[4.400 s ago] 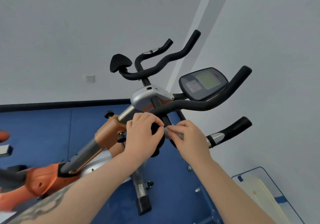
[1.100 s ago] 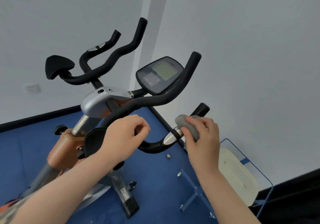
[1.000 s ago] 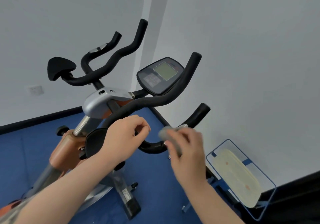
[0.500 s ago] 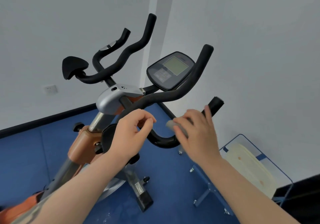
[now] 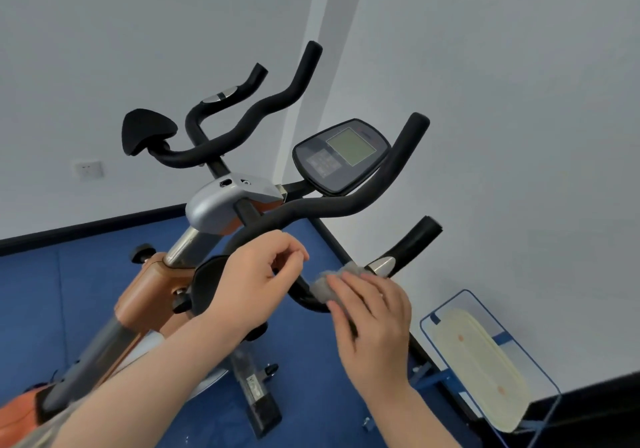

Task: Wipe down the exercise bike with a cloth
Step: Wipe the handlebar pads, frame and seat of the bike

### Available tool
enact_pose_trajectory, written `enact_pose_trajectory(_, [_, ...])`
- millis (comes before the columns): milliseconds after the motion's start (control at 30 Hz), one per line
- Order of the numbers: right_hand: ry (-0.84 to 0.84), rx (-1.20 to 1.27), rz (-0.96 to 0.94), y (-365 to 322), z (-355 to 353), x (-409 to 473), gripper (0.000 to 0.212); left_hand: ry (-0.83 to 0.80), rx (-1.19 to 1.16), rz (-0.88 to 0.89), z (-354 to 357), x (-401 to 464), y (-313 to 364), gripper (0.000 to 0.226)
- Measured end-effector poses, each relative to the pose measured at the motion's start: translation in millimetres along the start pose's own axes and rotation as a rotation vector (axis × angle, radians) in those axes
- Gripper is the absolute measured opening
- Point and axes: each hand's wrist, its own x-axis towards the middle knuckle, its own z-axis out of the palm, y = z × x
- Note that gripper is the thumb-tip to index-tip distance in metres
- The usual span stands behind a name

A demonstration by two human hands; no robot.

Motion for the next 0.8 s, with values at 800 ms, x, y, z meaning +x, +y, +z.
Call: enact_pose_trajectory(800, [-0.122, 0.450, 0.480, -5, -36, 25, 0.035, -0.158, -0.069, 0.089, 1, 8, 14, 0.022])
